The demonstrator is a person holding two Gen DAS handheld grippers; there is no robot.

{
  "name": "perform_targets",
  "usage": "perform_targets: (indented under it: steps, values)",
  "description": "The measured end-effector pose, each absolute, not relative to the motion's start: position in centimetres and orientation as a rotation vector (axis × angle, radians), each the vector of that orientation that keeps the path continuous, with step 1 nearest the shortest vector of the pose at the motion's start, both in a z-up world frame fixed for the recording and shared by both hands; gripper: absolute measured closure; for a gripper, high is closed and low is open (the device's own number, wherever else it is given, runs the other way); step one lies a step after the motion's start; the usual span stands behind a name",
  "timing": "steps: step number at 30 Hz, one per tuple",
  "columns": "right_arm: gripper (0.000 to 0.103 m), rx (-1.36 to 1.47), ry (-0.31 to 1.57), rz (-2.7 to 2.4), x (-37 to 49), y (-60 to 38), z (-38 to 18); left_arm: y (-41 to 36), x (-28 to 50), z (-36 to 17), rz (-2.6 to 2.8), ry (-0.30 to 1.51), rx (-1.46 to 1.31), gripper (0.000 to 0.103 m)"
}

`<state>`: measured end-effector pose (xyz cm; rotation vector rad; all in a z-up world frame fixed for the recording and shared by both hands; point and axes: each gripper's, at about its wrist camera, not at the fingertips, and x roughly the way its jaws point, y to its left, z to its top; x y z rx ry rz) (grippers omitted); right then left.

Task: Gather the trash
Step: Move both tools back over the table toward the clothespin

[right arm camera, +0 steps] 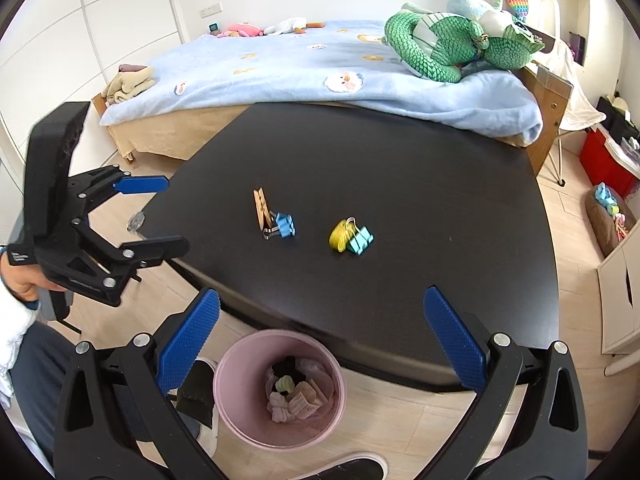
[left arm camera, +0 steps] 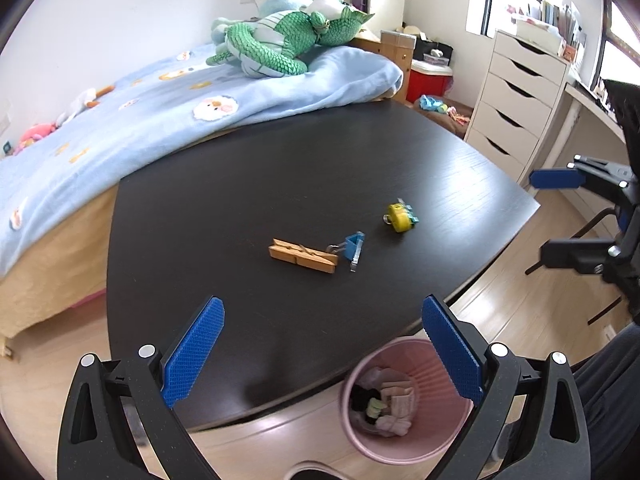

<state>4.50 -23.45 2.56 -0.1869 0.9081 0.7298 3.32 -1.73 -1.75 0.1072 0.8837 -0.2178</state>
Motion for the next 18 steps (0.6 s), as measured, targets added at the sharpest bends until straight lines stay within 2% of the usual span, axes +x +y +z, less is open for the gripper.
perform_targets:
  steps: [18]
  values:
    - [0.003, -0.203, 0.943, 0.728, 8.0, -22.1, 0.7, -0.6, 9.6, -6.0, -0.340, 0.949, 0.221, 0.008]
